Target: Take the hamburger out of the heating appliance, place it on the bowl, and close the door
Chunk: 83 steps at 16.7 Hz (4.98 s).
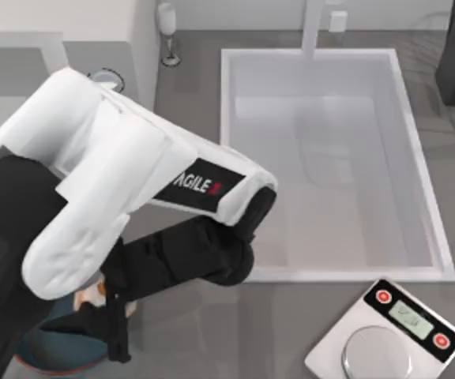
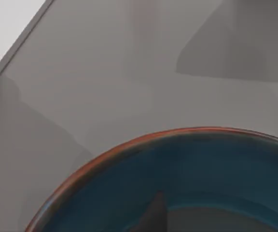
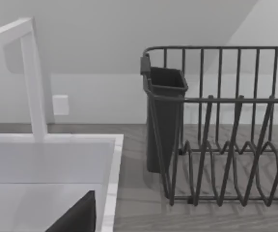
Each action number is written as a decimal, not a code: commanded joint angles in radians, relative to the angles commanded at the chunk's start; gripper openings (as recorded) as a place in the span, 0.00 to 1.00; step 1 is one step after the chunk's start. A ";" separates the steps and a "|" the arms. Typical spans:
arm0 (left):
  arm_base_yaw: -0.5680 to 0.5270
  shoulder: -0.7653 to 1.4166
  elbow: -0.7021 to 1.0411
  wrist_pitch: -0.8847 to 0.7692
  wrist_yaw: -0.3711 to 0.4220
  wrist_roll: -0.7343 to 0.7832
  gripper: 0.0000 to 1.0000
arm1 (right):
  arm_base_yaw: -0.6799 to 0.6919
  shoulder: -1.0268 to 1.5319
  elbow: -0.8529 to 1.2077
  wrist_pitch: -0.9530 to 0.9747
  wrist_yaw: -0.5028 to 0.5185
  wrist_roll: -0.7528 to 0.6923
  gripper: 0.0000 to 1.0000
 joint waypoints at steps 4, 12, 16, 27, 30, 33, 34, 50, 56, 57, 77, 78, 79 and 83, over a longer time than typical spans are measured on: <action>0.017 0.009 -0.018 0.046 -0.012 0.009 0.00 | 0.000 0.000 0.000 0.000 0.000 0.000 1.00; 0.065 -0.009 -0.164 0.175 -0.058 0.035 0.00 | 0.000 0.000 0.000 0.000 0.000 0.000 1.00; 0.065 -0.009 -0.164 0.175 -0.058 0.035 0.15 | 0.000 0.000 0.000 0.000 0.000 0.000 1.00; 0.065 -0.009 -0.164 0.175 -0.058 0.035 0.98 | 0.000 0.000 0.000 0.000 0.000 0.000 1.00; 0.065 -0.009 -0.164 0.175 -0.058 0.035 1.00 | 0.000 0.000 0.000 0.000 0.000 0.000 1.00; 0.065 -0.009 -0.164 0.175 -0.058 0.035 1.00 | 0.000 0.000 0.000 0.000 0.000 0.000 1.00; 0.065 -0.009 -0.164 0.175 -0.058 0.035 1.00 | 0.000 0.000 0.000 0.000 0.000 0.000 1.00; 0.277 -0.794 -0.560 0.658 0.132 0.926 1.00 | 0.000 0.000 0.000 0.000 0.000 0.000 1.00; 0.469 -1.419 -0.900 1.081 0.302 1.752 1.00 | 0.000 0.000 0.000 0.000 0.000 0.000 1.00; 0.502 -1.523 -0.957 1.153 0.331 1.886 1.00 | 0.000 0.000 0.000 0.000 0.000 0.000 1.00; 0.780 -2.375 -1.447 1.763 0.576 2.847 0.85 | 0.000 0.000 0.000 0.000 0.000 0.000 1.00; 0.780 -2.375 -1.447 1.763 0.576 2.847 0.77 | 0.000 0.000 0.000 0.000 0.000 0.000 1.00; 0.780 -2.375 -1.447 1.763 0.576 2.847 0.70 | 0.000 0.000 0.000 0.000 0.000 0.000 1.00; 0.780 -2.375 -1.447 1.763 0.576 2.847 0.40 | 0.000 0.000 0.000 0.000 0.000 0.000 1.00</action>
